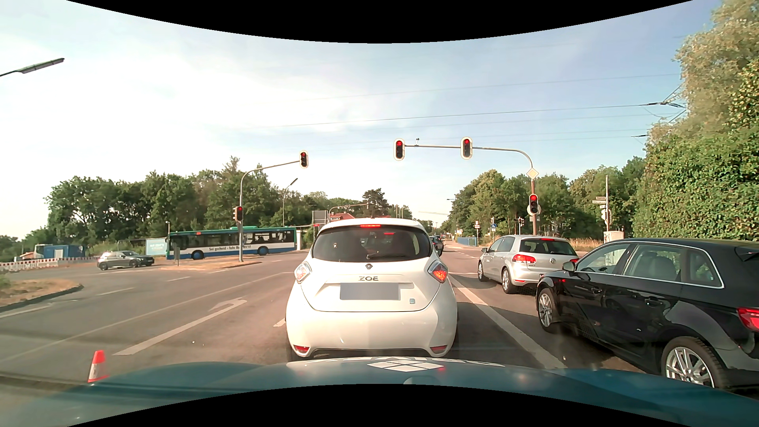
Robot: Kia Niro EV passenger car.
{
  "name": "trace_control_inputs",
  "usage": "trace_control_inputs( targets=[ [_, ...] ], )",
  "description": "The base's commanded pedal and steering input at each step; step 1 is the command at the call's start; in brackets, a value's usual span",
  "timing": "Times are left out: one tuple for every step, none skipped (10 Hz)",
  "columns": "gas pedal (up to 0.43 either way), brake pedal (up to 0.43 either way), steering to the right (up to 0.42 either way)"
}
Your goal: Follow the waypoints while adhering to traffic rules and regulations
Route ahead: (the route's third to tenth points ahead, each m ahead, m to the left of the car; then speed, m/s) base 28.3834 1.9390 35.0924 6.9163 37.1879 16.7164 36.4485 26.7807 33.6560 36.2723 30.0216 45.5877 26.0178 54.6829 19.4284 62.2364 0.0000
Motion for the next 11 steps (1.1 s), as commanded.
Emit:
trace_control_inputs(
  targets=[
    [0.0,0.238,0.005],
    [0.0,0.238,0.006],
    [0.0,0.238,0.005],
    [0.0,0.238,0.005],
    [0.0,0.238,0.005],
    [0.0,0.238,0.005],
    [0.0,0.238,0.005],
    [0.0,0.238,0.005],
    [0.0,0.238,0.005],
    [0.0,0.238,0.005],
    [0.0,0.238,0.005]
  ],
)
